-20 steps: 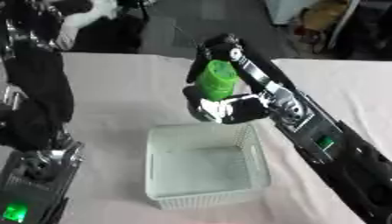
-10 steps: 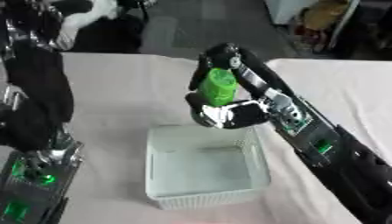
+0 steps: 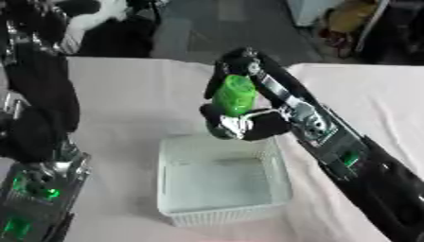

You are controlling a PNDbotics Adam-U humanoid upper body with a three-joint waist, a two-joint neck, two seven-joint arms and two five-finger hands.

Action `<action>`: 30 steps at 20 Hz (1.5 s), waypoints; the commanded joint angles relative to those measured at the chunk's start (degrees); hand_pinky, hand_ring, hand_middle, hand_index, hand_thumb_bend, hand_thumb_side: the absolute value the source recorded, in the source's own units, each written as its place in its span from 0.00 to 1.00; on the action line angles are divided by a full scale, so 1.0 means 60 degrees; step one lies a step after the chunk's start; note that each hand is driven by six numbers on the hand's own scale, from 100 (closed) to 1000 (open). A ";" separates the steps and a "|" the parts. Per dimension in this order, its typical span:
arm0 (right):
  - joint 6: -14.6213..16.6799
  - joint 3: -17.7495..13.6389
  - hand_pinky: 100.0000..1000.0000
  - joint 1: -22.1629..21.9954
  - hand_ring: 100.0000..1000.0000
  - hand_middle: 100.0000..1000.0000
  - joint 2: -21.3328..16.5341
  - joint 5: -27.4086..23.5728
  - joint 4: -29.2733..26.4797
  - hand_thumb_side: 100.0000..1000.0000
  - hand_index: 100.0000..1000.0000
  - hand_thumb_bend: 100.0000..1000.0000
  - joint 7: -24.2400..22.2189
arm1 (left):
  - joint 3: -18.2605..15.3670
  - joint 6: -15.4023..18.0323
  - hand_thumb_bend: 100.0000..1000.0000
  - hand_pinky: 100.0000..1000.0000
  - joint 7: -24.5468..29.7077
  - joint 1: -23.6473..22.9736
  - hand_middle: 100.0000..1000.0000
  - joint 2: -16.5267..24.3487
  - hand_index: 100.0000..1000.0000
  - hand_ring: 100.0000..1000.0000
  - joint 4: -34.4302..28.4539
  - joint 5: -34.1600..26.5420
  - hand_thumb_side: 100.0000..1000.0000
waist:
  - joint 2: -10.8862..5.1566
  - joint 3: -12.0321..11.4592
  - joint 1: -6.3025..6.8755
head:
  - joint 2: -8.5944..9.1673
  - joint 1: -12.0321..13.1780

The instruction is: Pick up objects on the table and place them in the box.

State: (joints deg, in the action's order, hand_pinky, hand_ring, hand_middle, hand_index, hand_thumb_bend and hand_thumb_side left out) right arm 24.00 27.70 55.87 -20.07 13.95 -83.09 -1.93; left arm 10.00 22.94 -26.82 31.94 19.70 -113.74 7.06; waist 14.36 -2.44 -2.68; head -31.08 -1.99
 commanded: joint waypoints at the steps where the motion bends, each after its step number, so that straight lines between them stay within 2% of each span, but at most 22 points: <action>1: 0.0162 -0.0094 0.00 0.0107 0.00 0.00 -0.0124 0.0422 -0.0186 0.63 0.11 0.23 0.0430 | -0.0048 -0.0002 0.25 0.63 0.0036 0.0143 0.90 0.0171 0.89 0.76 -0.0141 0.0003 1.00 | -0.0145 -0.0005 0.0048 | -0.0043 0.0035; 2: 0.0232 -0.0092 0.00 0.0107 0.00 0.00 -0.0124 0.0557 -0.0206 0.64 0.11 0.24 0.0550 | -0.0049 -0.0002 0.25 0.63 0.0037 0.0145 0.90 0.0171 0.89 0.76 -0.0141 0.0001 1.00 | -0.0145 -0.0005 0.0048 | -0.0043 0.0037; 3: 0.0300 -0.0087 0.00 0.0106 0.00 0.04 -0.0125 0.0689 -0.0222 0.67 0.22 0.25 0.0656 | -0.0050 -0.0002 0.25 0.63 0.0038 0.0145 0.90 0.0170 0.89 0.76 -0.0141 0.0000 1.00 | -0.0146 -0.0006 0.0048 | -0.0045 0.0039; 5: 0.0406 -0.0074 0.00 0.0103 0.00 0.11 -0.0129 0.0959 -0.0228 0.70 0.32 0.27 0.0809 | -0.0050 -0.0001 0.25 0.63 0.0038 0.0146 0.90 0.0171 0.89 0.76 -0.0141 -0.0002 1.00 | -0.0147 -0.0006 0.0048 | -0.0050 0.0037; 7: 0.0475 -0.0062 0.00 0.0099 0.00 0.15 -0.0126 0.1173 -0.0212 0.73 0.37 0.28 0.0912 | -0.0049 0.0000 0.25 0.63 0.0041 0.0146 0.90 0.0172 0.89 0.76 -0.0141 -0.0003 1.00 | -0.0148 -0.0006 0.0047 | -0.0049 0.0035; 11: 0.0575 -0.0044 0.00 0.0091 0.00 0.20 -0.0114 0.1407 -0.0194 0.77 0.42 0.30 0.1082 | -0.0048 0.0003 0.25 0.63 0.0044 0.0149 0.90 0.0170 0.89 0.77 -0.0141 -0.0005 1.00 | -0.0146 -0.0010 0.0045 | -0.0047 0.0039; 15: 0.0661 -0.0023 0.00 0.0092 0.16 0.30 -0.0109 0.1506 -0.0188 0.81 0.48 0.32 0.1135 | -0.0050 0.0006 0.25 0.63 0.0045 0.0152 0.90 0.0169 0.89 0.77 -0.0141 -0.0005 1.00 | -0.0144 -0.0012 0.0043 | -0.0049 0.0048; 19: 0.0724 -0.0015 0.01 0.0087 0.25 0.34 -0.0108 0.1552 -0.0169 0.83 0.51 0.32 0.1133 | -0.0048 0.0006 0.25 0.63 0.0049 0.0155 0.90 0.0166 0.89 0.77 -0.0141 -0.0004 1.00 | -0.0144 -0.0014 0.0042 | -0.0043 0.0049; 22: 0.0746 -0.0011 0.09 0.0086 0.31 0.39 -0.0111 0.1561 -0.0151 0.85 0.56 0.33 0.1118 | -0.0047 0.0008 0.25 0.63 0.0051 0.0156 0.90 0.0166 0.89 0.77 -0.0141 -0.0007 1.00 | -0.0147 -0.0016 0.0039 | -0.0041 0.0054; 30: 0.0749 -0.0016 0.12 0.0080 0.33 0.41 -0.0106 0.1575 -0.0145 0.85 0.58 0.33 0.1099 | -0.0048 0.0015 0.25 0.63 0.0055 0.0162 0.90 0.0163 0.89 0.77 -0.0141 -0.0012 1.00 | -0.0146 -0.0017 0.0038 | -0.0030 0.0047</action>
State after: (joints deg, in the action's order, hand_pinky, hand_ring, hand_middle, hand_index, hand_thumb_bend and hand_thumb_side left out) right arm 28.34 28.05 55.86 -20.07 23.34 -83.22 4.57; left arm 10.01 23.03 -26.71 31.96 19.70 -113.74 7.05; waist 14.36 -2.49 -2.68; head -31.10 -1.97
